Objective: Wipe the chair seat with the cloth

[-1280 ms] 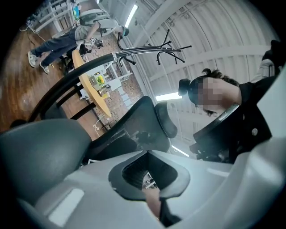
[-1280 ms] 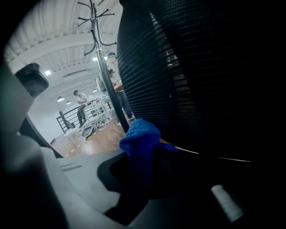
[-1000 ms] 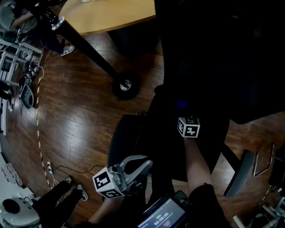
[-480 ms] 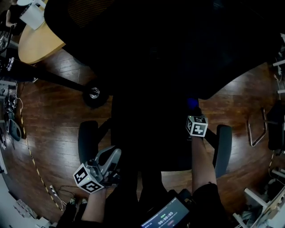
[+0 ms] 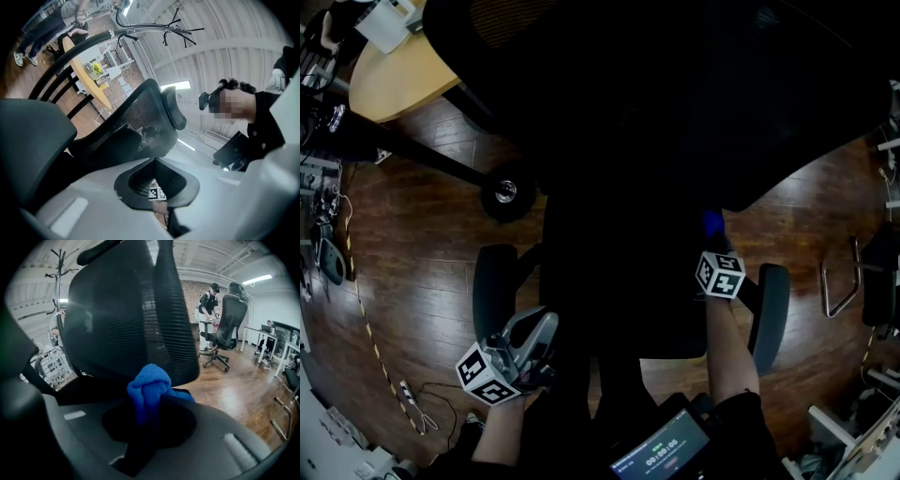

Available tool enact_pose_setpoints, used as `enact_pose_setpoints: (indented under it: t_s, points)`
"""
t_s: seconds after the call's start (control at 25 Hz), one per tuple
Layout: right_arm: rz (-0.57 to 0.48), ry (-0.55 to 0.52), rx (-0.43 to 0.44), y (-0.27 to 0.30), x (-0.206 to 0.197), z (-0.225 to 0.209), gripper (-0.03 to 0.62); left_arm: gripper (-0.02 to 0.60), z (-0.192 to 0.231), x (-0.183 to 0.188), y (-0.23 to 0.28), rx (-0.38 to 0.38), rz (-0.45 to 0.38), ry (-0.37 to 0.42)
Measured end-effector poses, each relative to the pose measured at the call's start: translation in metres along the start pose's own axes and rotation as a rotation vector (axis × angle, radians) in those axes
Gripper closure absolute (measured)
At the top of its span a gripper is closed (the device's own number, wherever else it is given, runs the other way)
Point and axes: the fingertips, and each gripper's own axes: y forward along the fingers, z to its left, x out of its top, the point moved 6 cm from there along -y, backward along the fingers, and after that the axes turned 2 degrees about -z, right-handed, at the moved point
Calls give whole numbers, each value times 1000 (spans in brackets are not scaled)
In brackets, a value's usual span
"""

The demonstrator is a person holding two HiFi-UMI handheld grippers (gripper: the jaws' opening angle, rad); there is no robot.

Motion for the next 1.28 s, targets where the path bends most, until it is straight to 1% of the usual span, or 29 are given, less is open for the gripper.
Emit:
enact_pose_setpoints:
  t_s: [0.08, 0.16, 0.28, 0.4, 0.52, 0.64, 0.72, 0.8, 0.88, 0.96, 1.08, 1.28]
  points:
    - [-19, 15, 82, 1, 5, 42, 536, 578, -5, 7, -7, -2, -19, 0]
    - [-14, 22, 178, 13, 7, 92, 536, 578, -7, 11, -11, -6, -38, -1]
    - [13, 19, 320, 36, 8, 171, 536, 578, -15, 14, -16, -9, -70, -5]
    - [52, -21, 442, 55, -1, 248, 536, 578, -24, 16, -28, -1, -109, -5]
    - [108, -89, 523, 68, -21, 312, 536, 578, -26, 16, -45, 6, -122, 8]
    - [157, -212, 554, 75, -43, 350, 536, 578, -24, 15, -59, 23, -135, 9]
    - [146, -278, 550, 75, -48, 355, 536, 578, -24, 15, -66, 27, -140, 7]
    - [138, -300, 546, 77, -53, 352, 536, 578, -22, 14, -71, 27, -141, 6]
    - [136, -302, 531, 78, -57, 342, 536, 578, -19, 13, -73, 27, -138, 3]
    - [142, -279, 499, 78, -59, 323, 536, 578, -17, 12, -72, 20, -129, 1]
    - [156, -258, 412, 75, -61, 275, 536, 578, -18, 9, -64, 0, -87, 20]
    - [175, -213, 226, 58, -69, 168, 536, 578, -17, -6, -46, -51, -20, 13]
